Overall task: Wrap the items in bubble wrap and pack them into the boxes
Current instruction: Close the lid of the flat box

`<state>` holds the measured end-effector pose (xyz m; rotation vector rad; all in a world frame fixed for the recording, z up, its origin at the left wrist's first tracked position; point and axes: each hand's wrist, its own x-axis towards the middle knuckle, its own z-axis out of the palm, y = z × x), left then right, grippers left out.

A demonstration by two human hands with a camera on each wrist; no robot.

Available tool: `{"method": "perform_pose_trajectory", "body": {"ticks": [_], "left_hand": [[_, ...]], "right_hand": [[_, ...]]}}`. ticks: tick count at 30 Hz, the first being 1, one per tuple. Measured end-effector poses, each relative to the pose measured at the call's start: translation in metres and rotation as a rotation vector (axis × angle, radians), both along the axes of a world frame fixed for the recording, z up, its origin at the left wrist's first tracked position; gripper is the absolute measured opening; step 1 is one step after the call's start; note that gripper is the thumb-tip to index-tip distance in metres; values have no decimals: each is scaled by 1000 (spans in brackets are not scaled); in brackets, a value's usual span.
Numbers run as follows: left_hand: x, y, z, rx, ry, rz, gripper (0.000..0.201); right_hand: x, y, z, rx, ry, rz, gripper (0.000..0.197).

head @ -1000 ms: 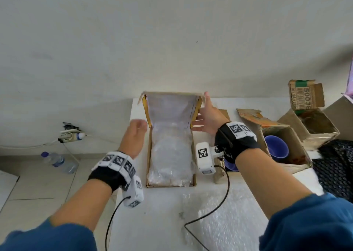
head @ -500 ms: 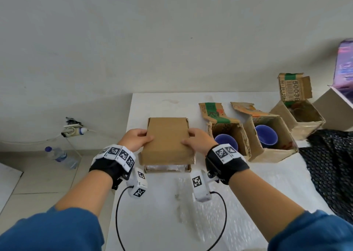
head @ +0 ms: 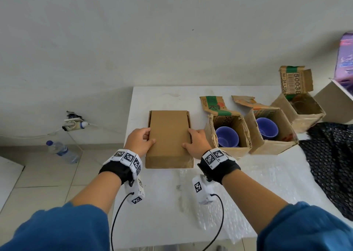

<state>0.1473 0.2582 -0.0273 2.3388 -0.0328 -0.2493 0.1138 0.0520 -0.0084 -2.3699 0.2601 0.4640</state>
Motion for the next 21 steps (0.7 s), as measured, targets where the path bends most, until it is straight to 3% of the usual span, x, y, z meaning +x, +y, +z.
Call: {"method": "perform_pose_trajectory", "body": {"ticks": [3, 6, 14, 21], "left_hand": [[-11, 3, 4, 77, -55, 11, 40], [-24, 10, -1, 65, -2, 40, 36], [-39, 11, -15, -66, -1, 112, 32], [-42, 10, -19, -86, -14, 106, 29]], "right_hand": [[-5, -3, -3, -88, -35, 20, 60], [-15, -5, -8, -118, -74, 11, 52], [-33, -2, -21, 75, -86, -149, 34], [-39, -1, -23, 173, -114, -207, 39]]}}
